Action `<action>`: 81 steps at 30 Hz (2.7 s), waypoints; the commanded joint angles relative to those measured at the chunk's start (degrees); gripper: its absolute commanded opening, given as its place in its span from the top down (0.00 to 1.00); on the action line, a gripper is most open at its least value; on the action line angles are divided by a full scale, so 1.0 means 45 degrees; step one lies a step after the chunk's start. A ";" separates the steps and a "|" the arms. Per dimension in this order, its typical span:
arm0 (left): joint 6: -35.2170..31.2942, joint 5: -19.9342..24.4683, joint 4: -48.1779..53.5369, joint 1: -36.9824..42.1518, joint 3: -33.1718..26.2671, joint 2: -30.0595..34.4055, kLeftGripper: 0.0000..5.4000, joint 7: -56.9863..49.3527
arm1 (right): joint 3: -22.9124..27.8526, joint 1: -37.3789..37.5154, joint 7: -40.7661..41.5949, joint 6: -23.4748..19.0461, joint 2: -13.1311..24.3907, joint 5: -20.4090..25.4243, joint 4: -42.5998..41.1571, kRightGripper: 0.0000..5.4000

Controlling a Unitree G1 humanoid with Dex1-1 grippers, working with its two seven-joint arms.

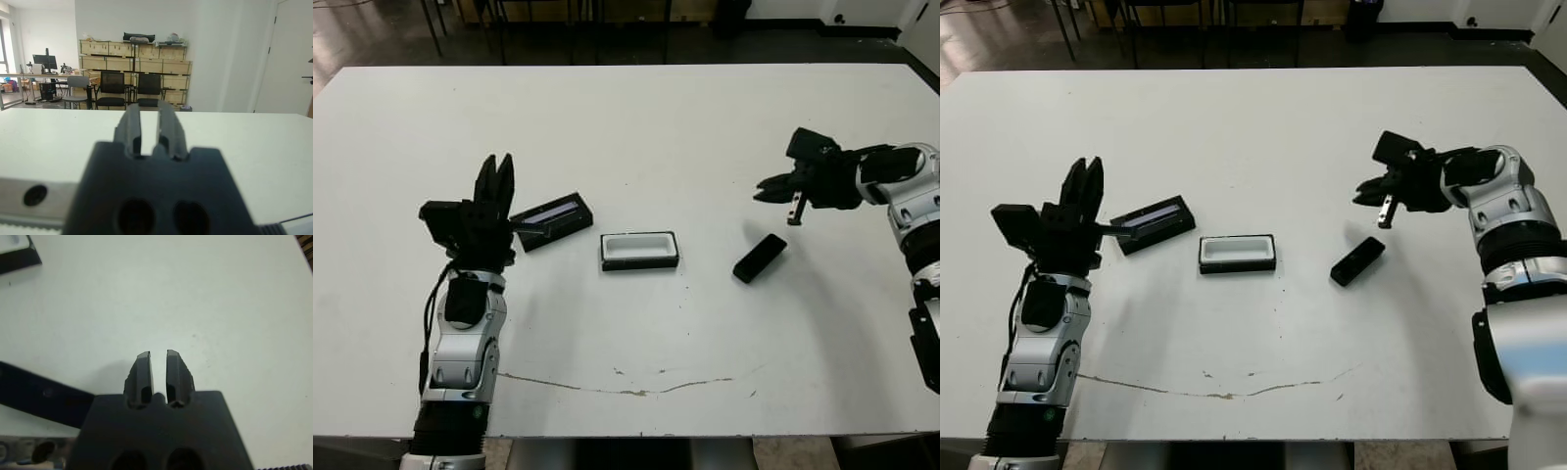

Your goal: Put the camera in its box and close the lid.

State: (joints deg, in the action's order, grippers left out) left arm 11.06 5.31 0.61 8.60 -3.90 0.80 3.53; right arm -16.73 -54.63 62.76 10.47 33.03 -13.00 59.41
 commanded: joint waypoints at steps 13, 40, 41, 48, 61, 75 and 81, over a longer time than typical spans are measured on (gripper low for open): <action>-0.0151 -0.0144 -0.0132 -0.0387 0.0074 0.0079 1.00 -0.0079 | -0.0676 0.1158 0.0526 0.1252 -0.0134 -0.0727 0.0781 1.00; -0.0292 -0.0154 0.0088 -0.0468 0.0112 -0.0080 1.00 -0.0302 | -0.1562 0.2499 0.1805 0.1201 0.1824 -0.1410 -0.0899 1.00; -0.0313 -0.0122 0.0107 -0.0470 0.0101 -0.0099 1.00 -0.0309 | -0.1564 0.2631 0.1900 0.0960 0.1871 -0.1381 -0.1137 1.00; -0.0294 0.0008 0.0123 -0.0478 0.0043 -0.0149 1.00 -0.0303 | -0.1458 0.3582 0.2386 0.0053 0.2201 -0.0983 -0.2956 1.00; -0.0369 0.0023 0.0111 -0.0457 0.0059 -0.0154 1.00 -0.0285 | -0.1573 0.3141 0.1673 -0.0197 0.2583 -0.1452 -0.2584 1.00; -0.0326 -0.0155 0.0121 -0.0490 0.0151 -0.0181 1.00 -0.0359 | 0.0444 -0.0088 0.1068 0.1142 0.1564 0.0141 0.0497 1.00; -0.0317 -0.0146 0.0199 -0.0551 0.0163 -0.0189 1.00 -0.0418 | -0.0036 -0.0456 0.1435 0.0742 0.0519 -0.0129 0.0174 1.00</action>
State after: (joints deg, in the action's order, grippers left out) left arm 10.16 5.18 1.66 7.02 -3.19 -0.18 1.85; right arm -15.97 -56.59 68.26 15.02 36.78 -13.03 60.63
